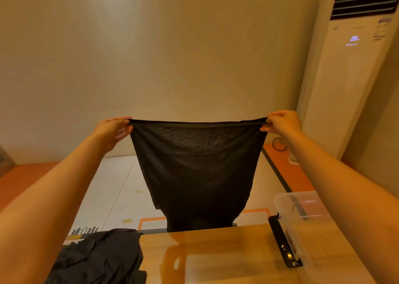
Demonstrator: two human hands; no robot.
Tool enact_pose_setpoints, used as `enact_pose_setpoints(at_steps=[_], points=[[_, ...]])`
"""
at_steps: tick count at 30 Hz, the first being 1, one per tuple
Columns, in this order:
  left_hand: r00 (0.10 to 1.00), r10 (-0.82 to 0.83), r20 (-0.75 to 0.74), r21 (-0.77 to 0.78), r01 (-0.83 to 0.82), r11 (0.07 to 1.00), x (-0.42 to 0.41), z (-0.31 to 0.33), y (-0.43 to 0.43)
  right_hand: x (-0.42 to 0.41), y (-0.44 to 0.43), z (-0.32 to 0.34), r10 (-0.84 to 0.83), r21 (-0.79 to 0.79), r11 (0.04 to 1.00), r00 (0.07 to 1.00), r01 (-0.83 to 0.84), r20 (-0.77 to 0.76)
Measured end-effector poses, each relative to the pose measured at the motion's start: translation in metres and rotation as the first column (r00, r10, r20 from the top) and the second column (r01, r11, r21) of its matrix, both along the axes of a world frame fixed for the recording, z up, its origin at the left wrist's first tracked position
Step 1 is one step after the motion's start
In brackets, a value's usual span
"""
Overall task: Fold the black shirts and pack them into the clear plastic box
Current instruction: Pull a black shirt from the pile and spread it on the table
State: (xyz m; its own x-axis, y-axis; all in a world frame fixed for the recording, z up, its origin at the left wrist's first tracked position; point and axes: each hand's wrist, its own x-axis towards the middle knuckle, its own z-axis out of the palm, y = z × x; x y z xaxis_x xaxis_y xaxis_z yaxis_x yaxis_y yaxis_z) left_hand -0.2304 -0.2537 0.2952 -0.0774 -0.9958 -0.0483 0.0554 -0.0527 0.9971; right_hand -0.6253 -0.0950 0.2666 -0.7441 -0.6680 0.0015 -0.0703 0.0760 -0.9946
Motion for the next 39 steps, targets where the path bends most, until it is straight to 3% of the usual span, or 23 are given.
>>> enact_pose_setpoints(at_steps=[3,8,12,19,24,30,34,39], points=[[0.999,-0.013,0.044,-0.095,0.017,0.995,-0.006,0.018,-0.001,-0.008,0.001,0.019,-0.039,-0.095,0.995,0.999,0.037,-0.025],[0.998,-0.018,0.059,-0.141,0.026,0.99,-0.008,0.02,0.006,-0.007,0.012,0.024,-0.048,-0.11,0.993,0.997,0.041,-0.056],[0.998,0.036,-0.058,-0.112,-0.042,0.993,-0.002,0.002,0.014,-0.004,0.023,0.014,-0.079,-0.149,0.986,0.996,0.071,-0.047],[0.963,0.106,-0.246,-0.043,-0.12,0.992,0.014,-0.013,0.055,0.009,0.05,0.023,-0.109,-0.252,0.967,0.963,0.044,-0.248],[0.941,0.148,-0.306,-0.025,-0.163,0.986,0.033,-0.041,0.125,0.035,0.11,-0.009,-0.124,-0.306,0.95,0.973,0.059,-0.197],[0.948,0.189,-0.256,0.047,-0.184,0.982,0.062,-0.122,0.215,0.058,0.191,-0.112,-0.159,-0.165,0.976,0.982,0.141,-0.099],[0.937,0.276,-0.215,0.132,-0.252,0.959,0.076,-0.177,0.274,0.076,0.239,-0.16,-0.11,-0.04,0.993,0.993,0.108,-0.047],[0.905,0.421,-0.058,0.219,-0.4,0.89,0.095,-0.232,0.337,0.092,0.29,-0.199,-0.006,0.076,0.997,0.999,0.01,-0.053]])
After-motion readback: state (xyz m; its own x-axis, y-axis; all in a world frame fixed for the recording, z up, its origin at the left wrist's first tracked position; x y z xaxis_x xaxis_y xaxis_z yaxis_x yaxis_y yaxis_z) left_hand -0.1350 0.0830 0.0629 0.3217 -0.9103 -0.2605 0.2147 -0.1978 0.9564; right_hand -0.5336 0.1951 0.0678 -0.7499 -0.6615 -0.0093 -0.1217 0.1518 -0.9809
